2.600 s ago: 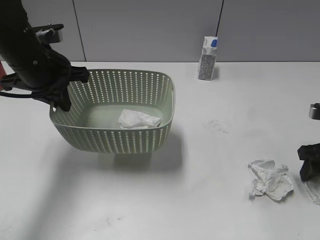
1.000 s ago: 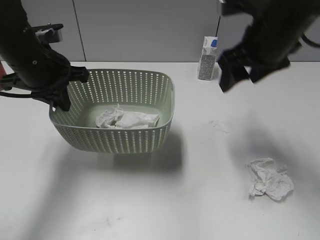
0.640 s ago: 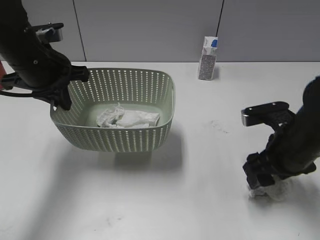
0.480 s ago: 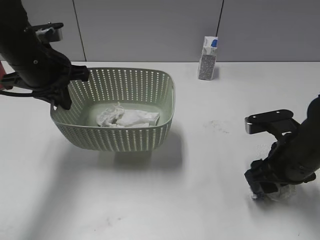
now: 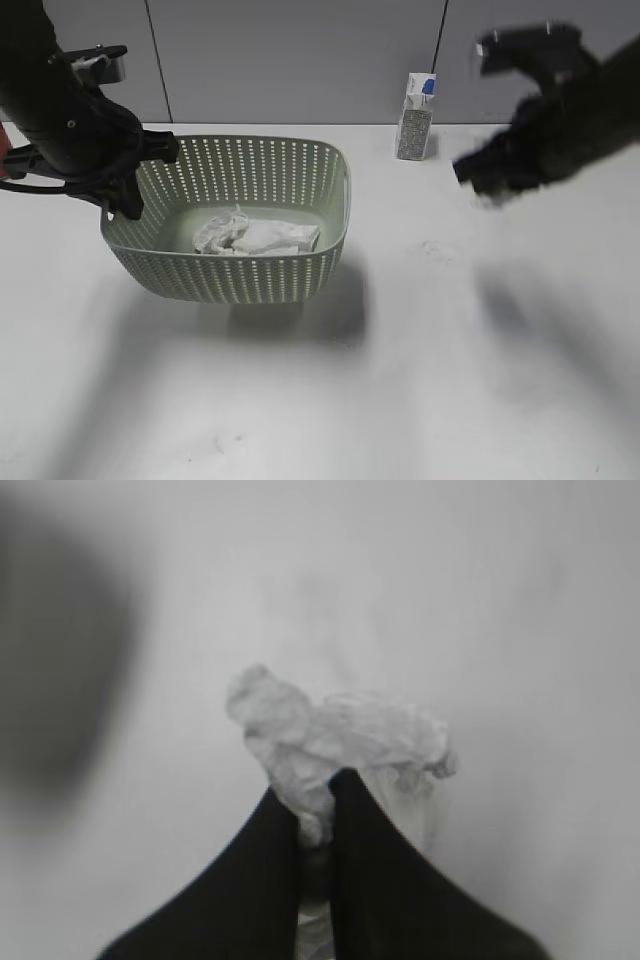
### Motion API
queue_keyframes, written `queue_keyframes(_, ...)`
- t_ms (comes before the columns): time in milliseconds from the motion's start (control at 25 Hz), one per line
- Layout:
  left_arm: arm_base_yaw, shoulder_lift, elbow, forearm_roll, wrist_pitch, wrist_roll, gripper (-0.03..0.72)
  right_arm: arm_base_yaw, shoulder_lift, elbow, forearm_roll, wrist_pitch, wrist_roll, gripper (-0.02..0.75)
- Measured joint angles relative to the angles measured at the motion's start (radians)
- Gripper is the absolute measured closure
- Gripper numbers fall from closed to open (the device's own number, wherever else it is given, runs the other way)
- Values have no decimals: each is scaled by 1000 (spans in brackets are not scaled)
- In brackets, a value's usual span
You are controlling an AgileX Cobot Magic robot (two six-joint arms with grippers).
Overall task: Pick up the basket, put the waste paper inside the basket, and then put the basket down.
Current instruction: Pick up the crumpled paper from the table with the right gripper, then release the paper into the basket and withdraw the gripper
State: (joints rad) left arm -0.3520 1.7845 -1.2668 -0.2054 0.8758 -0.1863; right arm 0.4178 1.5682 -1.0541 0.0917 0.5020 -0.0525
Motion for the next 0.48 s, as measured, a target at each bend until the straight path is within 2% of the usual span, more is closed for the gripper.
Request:
queue_keyframes(200, 0, 0, 0, 0, 6, 0, 685, 133, 44, -365, 150, 9, -123, 686)
queue_keyframes(360, 0, 0, 0, 0, 8, 0, 685, 217, 190, -508, 236, 92, -153, 683)
queue_keyframes(440, 0, 0, 0, 0, 8, 0, 685, 255, 271, -522, 273, 135, -177, 626)
queue_keyframes(480, 0, 0, 0, 0, 8, 0, 685, 271, 313, -524, 293, 159, -189, 563)
